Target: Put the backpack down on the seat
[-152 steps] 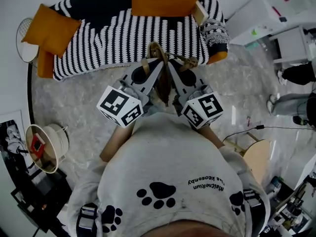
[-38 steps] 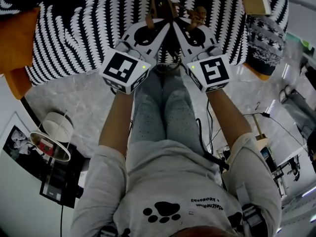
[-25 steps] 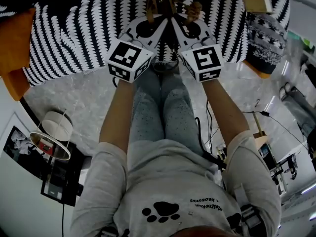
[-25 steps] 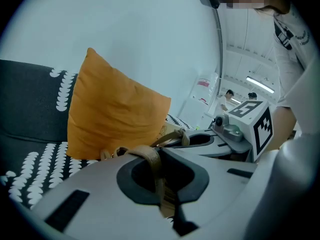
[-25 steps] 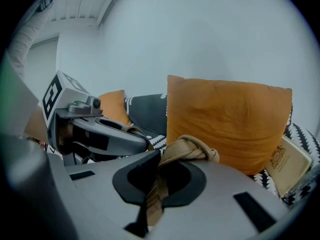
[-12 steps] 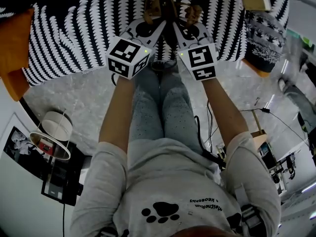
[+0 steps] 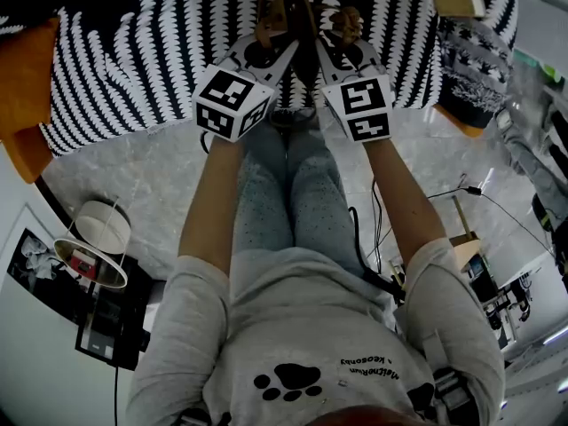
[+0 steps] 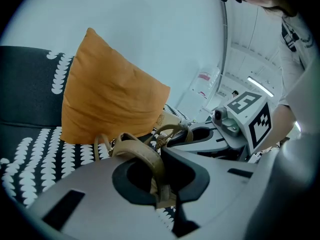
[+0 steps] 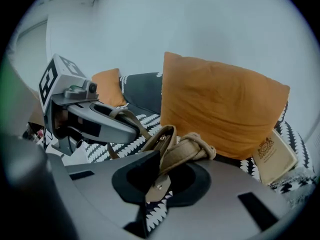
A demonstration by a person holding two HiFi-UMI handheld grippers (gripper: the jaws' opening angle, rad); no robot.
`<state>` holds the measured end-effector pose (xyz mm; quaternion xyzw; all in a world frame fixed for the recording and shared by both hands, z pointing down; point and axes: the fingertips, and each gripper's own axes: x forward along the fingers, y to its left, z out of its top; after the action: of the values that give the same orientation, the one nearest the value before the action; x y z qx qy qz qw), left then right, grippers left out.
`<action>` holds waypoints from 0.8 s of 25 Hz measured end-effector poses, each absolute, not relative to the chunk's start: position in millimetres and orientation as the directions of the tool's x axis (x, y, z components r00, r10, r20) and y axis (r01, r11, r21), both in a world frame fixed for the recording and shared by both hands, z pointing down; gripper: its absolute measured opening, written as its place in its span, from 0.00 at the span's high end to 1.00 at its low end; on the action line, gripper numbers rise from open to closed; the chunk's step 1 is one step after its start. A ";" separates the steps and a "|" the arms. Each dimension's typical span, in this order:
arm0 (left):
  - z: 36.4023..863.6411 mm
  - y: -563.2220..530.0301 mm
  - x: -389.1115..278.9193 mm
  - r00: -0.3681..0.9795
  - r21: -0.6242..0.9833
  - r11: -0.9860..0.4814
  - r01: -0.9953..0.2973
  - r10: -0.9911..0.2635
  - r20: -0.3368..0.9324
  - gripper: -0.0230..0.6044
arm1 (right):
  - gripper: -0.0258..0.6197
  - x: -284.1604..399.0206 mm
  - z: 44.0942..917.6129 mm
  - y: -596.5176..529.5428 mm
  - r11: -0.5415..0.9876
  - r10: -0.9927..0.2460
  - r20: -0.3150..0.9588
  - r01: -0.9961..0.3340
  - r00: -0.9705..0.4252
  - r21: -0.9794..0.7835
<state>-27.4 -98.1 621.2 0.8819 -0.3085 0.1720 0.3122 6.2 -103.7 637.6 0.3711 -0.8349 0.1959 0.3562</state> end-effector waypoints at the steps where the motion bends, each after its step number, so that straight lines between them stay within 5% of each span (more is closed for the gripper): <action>1: 623.1 -97.9 -30.6 0.746 0.444 -0.611 -0.655 -0.432 0.506 0.93 | 0.90 5.0 639.1 -104.1 0.644 -0.476 0.744 -0.762 -0.469 -0.067; 4: 624.2 -97.8 -36.4 0.736 0.449 -0.598 -0.663 -0.415 0.534 0.91 | 0.90 4.9 638.7 -105.9 0.628 -0.473 0.751 -0.774 -0.460 -0.079; 6: 621.3 -96.1 -36.7 0.740 0.472 -0.585 -0.660 -0.395 0.545 0.70 | 0.84 5.1 634.4 -104.7 0.618 -0.464 0.755 -0.780 -0.463 -0.099; 12: 607.6 -87.6 -40.5 0.727 0.498 -0.546 -0.674 -0.369 0.578 0.66 | 0.66 22.4 627.7 -95.4 0.556 -0.438 0.814 -0.826 -0.382 -0.089; 20: 659.5 -79.9 -32.6 0.697 0.468 -0.543 -0.698 -0.366 0.616 0.59 | 0.58 52.4 691.2 -78.4 0.502 -0.388 0.865 -0.860 -0.317 -0.090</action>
<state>-32.6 -79.9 659.5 0.8476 -0.3137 0.2299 0.3610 52.4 -78.4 691.2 0.4106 -0.7603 0.2838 0.4158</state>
